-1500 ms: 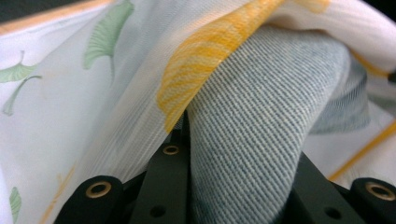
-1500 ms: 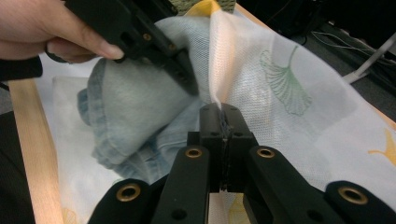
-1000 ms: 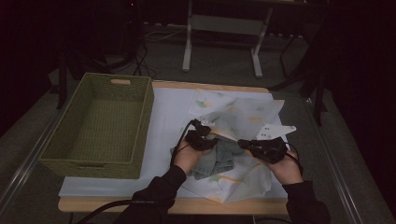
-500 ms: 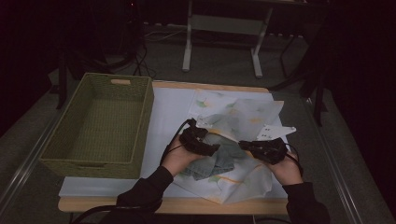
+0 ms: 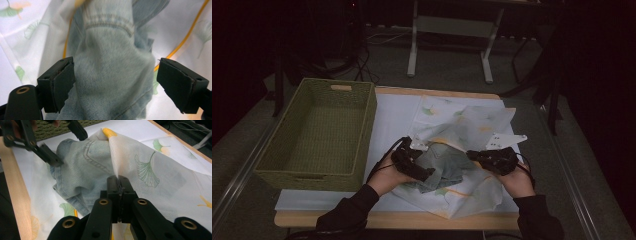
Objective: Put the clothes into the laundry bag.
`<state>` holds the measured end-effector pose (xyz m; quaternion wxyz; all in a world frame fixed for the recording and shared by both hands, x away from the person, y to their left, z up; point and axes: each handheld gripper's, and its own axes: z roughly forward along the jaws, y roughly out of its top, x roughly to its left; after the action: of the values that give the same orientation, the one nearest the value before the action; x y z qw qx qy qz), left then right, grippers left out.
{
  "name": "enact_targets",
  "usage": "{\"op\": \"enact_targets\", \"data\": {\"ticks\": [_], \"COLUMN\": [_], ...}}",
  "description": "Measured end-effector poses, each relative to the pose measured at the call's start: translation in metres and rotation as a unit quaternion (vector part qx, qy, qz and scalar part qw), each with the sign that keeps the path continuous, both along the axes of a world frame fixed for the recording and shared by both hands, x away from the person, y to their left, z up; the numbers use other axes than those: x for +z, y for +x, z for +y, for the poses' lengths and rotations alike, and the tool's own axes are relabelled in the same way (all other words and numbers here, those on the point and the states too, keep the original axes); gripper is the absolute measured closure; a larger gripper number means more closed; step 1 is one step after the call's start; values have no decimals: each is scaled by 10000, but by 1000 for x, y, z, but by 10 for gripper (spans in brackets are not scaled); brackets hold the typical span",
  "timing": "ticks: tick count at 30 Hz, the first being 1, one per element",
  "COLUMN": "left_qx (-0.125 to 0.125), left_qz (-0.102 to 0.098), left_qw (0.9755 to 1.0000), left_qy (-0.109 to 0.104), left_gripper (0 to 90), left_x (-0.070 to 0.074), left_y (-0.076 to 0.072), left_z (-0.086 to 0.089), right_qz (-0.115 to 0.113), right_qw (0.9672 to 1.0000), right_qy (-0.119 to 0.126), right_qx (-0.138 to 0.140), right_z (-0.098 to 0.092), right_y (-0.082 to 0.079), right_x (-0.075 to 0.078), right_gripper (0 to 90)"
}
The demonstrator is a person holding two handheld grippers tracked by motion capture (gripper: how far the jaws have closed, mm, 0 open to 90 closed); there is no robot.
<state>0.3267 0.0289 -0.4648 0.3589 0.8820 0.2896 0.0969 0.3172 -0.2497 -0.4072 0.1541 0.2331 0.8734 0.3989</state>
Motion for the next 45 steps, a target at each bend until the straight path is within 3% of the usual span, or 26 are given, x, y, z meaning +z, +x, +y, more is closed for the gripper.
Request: {"op": "enact_targets", "data": {"ticks": [4, 7, 8, 10, 12, 15, 17, 18, 24, 25, 30, 34, 38, 39, 41, 43, 44, 45], "left_qx": [-202, -255, -169, -311, -306, -294, -246, -292, -207, -49, 322, 720, 1127, 1178, 1246, 1217, 1244, 1237], "left_qz": [133, 163, 130, 151, 146, 120, 123, 96, 2, -61, -124, -338, -748, -765, -790, -766, -768, -741], "left_qw": [9992, 9977, 9975, 9963, 9955, 9941, 9939, 9934, 9962, 9983, 9994, 9966, 9895, 9883, 9872, 9880, 9885, 9889], "left_qy": [302, 600, 673, 791, 884, 1036, 1065, 1101, 848, 585, 74, -193, -518, -602, -601, -555, -389, -366], "left_gripper": [155, 155, 155, 181, 301, 633, 767, 791, 822, 822, 827, 828, 829, 829, 827, 826, 825, 825], "left_x": [-16, -29, -32, -37, -39, -38, -36, -34, -26, -21, -9, 1, 9, 9, 6, 3, -5, -10], "left_y": [2, 4, 5, 6, 7, 8, 9, 9, 10, 12, 20, 27, 28, 30, 32, 34, 37, 38], "left_z": [-14, -24, -26, -30, -31, -33, -35, -37, -41, -42, -45, -47, -47, -47, -49, -49, -51, -51], "right_qz": [2, 15, 14, 14, 26, 26, 31, 38, 51, 46, 52, 47, 42, 43, 62, 76, 78, 88], "right_qw": [10000, 10000, 10000, 10000, 10000, 10000, 10000, 10000, 10000, 10000, 10000, 10000, 10000, 10000, 10000, 10000, 10000, 9999], "right_qy": [1, 1, -5, -14, -7, -9, -19, -21, -32, -25, -39, -39, -19, -17, -27, -38, -44, -43], "right_qx": [23, 15, 19, 14, 7, 17, 28, 32, 54, 65, 52, 22, 27, 29, 16, 26, 28, 31], "right_z": [1, 1, 1, 0, 0, 0, 1, 1, 3, 3, 2, -2, -4, -4, -4, -4, -4, -4], "right_y": [0, 0, 0, 0, 0, 0, 0, 1, 1, 1, 0, 0, 0, 0, 0, 1, 0, 0], "right_x": [0, 0, 0, 0, 0, -1, -2, -2, -4, -4, -5, -5, -5, -5, -5, -6, -7, -7], "right_gripper": [894, 894, 894, 894, 894, 894, 894, 894, 894, 894, 894, 894, 894, 894, 894, 894, 894, 894]}}
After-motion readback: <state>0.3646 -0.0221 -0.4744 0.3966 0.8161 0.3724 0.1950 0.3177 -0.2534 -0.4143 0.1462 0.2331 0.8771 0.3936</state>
